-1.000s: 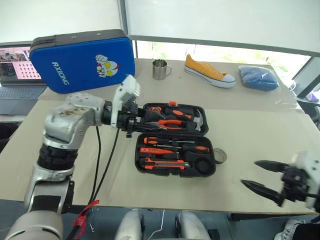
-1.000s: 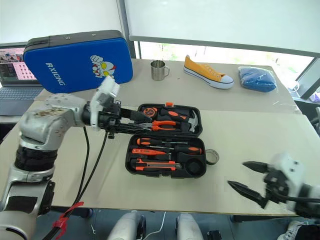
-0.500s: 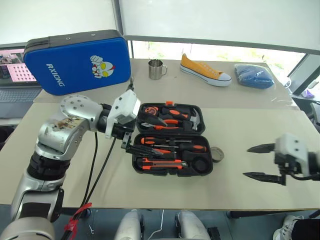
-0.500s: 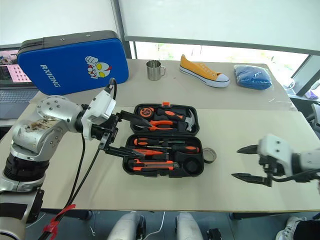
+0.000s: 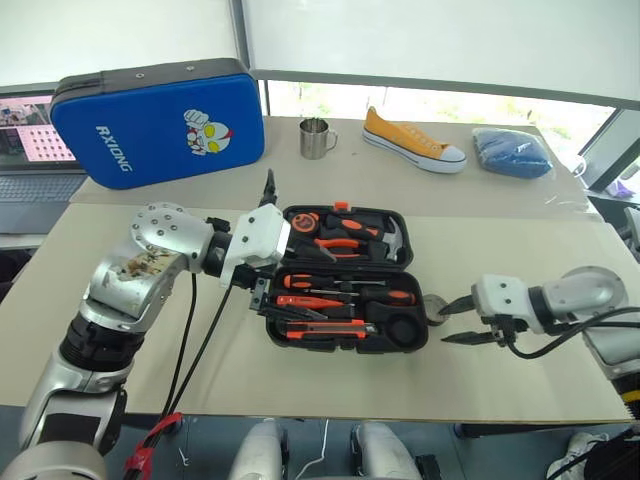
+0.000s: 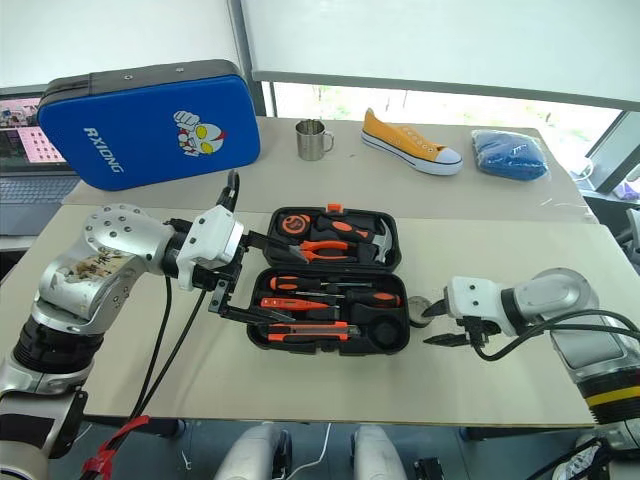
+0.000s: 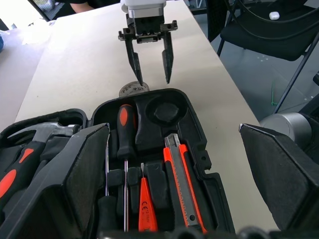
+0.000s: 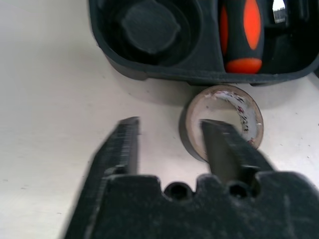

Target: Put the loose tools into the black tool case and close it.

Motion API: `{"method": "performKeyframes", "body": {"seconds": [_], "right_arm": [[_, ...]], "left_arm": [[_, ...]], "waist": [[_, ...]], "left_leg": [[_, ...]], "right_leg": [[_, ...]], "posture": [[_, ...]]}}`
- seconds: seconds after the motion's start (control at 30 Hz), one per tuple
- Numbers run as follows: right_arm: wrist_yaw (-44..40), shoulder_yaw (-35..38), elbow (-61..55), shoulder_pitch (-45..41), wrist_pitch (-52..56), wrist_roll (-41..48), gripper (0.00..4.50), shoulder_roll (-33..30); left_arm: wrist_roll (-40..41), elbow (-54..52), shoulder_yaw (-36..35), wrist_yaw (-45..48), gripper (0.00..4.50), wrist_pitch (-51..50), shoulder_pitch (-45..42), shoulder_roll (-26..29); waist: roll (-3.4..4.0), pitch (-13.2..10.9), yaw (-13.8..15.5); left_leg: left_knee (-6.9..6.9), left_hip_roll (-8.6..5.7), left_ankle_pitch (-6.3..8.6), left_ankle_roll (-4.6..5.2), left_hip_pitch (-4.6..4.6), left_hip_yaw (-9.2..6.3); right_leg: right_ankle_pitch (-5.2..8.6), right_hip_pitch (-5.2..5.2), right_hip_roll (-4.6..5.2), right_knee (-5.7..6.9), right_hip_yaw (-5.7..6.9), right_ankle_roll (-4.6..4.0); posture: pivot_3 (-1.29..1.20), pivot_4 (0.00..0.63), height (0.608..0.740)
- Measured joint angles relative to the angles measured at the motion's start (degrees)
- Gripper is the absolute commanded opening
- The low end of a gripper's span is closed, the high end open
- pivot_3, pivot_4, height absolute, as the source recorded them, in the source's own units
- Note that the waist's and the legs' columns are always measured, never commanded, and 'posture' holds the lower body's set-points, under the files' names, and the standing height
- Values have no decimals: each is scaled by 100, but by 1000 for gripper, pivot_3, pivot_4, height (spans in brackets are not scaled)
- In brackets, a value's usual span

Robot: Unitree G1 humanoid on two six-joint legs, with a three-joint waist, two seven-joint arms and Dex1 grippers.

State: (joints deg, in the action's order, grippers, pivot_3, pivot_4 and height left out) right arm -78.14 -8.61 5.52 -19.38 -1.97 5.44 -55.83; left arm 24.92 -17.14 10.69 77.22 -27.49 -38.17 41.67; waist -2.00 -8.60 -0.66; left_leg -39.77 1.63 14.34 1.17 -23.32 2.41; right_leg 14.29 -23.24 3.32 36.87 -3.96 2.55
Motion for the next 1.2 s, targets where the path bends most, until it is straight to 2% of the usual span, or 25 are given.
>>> {"method": "performKeyframes", "body": {"seconds": [0.1,0.23,0.5,0.7,0.8,0.87,0.97,1.2], "right_arm": [[115,-86,106,-75,-2,-148,1367,126],[193,-133,171,-126,-3,-204,39,235],[168,-16,-151,124,112,-80,39,77],[-45,702,-1283,512,1172,893,39,-415],[90,861,-2034,713,1776,1375,39,-381],[243,793,-2692,859,2178,1658,39,-226],[458,482,-3131,908,2349,1593,39,-142],[949,-177,-3030,639,2458,778,39,-41]], "left_arm": [[8,-1,0,-9,4500,-12,0,-2],[34,-1,24,61,4500,17,33,-2],[10,4,181,211,4500,155,178,-108],[-567,277,743,459,4500,895,606,-21],[-709,460,828,453,4500,1007,569,-40],[-798,586,874,451,4500,1020,490,-83],[-946,723,962,463,4500,1120,382,-108],[-1099,911,1057,461,4500,1230,164,-345]], "waist": [[0,0,-2],[1,-1,2],[5,-3,6],[8,-5,3],[8,-5,5],[8,-5,7],[8,-5,6],[8,-5,32]], "left_leg": [[0,0,0,0,0,0],[0,-1,0,0,0,0],[0,-1,0,0,-1,-3],[2,3,0,0,2,-16],[2,4,0,1,1,-22],[1,3,0,1,-3,-24],[-1,-1,0,1,-2,-22],[-2,-1,0,1,-5,-18]], "right_leg": [[0,0,0,0,0,0],[0,0,1,0,0,0],[0,0,3,1,0,0],[0,1,-1,2,0,-2],[0,1,-2,1,0,-3],[0,-1,-1,1,1,-2],[1,0,1,0,1,0],[1,-3,0,-1,2,0]], "posture": [[0,150,739],[0,150,739],[0,150,739],[0,150,739],[0,150,739],[0,150,739],[0,150,739],[0,150,739]]}}
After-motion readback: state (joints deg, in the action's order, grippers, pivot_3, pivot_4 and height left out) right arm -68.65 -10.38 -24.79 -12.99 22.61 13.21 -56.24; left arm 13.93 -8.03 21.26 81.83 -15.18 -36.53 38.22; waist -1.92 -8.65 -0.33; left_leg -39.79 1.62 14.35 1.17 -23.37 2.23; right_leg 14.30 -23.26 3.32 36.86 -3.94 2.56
